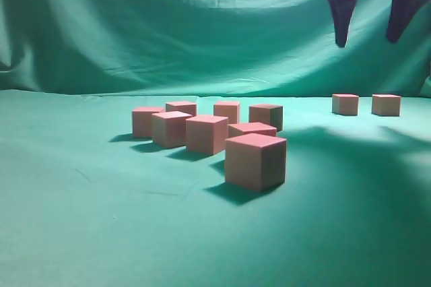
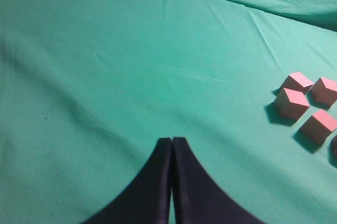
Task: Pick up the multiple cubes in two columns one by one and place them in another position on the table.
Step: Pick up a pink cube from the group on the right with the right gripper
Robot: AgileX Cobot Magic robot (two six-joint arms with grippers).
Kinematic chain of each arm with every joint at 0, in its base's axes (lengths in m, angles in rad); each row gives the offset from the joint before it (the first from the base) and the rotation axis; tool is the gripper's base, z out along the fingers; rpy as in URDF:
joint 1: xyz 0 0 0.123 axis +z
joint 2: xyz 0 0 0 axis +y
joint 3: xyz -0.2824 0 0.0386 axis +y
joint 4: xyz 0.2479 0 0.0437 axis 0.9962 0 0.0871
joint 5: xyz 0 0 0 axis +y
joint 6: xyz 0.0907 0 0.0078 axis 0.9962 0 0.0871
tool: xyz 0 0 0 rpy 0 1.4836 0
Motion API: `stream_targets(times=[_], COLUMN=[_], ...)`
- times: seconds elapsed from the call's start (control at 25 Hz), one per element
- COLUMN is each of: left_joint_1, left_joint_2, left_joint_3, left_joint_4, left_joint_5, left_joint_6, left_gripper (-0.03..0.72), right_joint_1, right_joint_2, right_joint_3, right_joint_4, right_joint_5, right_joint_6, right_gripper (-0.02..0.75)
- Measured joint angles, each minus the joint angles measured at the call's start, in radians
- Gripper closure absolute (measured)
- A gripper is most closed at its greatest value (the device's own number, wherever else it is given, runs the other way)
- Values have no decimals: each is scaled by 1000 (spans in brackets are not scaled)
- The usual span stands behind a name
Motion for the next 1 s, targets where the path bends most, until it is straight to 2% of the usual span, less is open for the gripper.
stream_targets(times=[0.4,0.76,1.0], left_joint_1=[0,0,0], left_joint_2=[0,0,0], left_joint_3=[0,0,0], left_joint_4=[0,0,0], left_joint_5=[0,0,0], left_joint_6=[0,0,0], left_gripper=[688,688,688], right_joint_1=[-7,-7,-37], right_joint_2=[262,333,367], right_joint_3=[-253,-276,-278], right_joint_4=[-6,-10,-10], right_joint_5=[-2,-77,-89], right_joint_6=[-40,-43,-41], right_gripper=[214,214,214])
